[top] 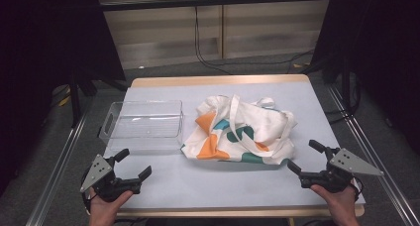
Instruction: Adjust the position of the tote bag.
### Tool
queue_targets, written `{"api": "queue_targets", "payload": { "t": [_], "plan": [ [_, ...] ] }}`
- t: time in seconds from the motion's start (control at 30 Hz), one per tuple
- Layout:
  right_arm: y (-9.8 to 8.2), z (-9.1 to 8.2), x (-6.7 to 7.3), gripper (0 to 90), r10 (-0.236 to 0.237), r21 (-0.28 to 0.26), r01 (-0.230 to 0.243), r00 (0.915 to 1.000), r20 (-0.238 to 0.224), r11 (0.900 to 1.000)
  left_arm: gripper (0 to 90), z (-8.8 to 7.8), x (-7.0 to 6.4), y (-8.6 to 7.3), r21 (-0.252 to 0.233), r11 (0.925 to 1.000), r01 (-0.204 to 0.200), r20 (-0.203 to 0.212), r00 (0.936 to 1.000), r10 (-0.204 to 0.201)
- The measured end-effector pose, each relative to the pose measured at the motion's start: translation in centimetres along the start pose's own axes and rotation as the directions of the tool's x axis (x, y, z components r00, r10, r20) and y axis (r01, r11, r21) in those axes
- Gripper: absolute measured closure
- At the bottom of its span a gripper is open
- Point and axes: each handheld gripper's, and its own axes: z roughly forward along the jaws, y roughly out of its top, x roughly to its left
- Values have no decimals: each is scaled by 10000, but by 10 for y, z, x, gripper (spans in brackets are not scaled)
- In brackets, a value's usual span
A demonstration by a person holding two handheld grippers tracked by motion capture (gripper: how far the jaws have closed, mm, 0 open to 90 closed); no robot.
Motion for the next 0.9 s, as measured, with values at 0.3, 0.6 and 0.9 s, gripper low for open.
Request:
{"api": "queue_targets", "payload": {
  "t": [0.3,0.6,0.9],
  "plan": [
    [-1,3,-2,111,116,277,-104,9989,-456,9996,15,2,4,-1,249,9995,192,-130,9997,-189],
    [0,12,-5,226,297,734,-211,9924,-1192,9971,30,6,5,-1,409,9992,37,-213,9998,-28],
    [1,29,-4,348,261,1241,-47,9849,-1713,9923,40,9,5,-1,613,9981,-2,-112,9999,9]
  ]
}}
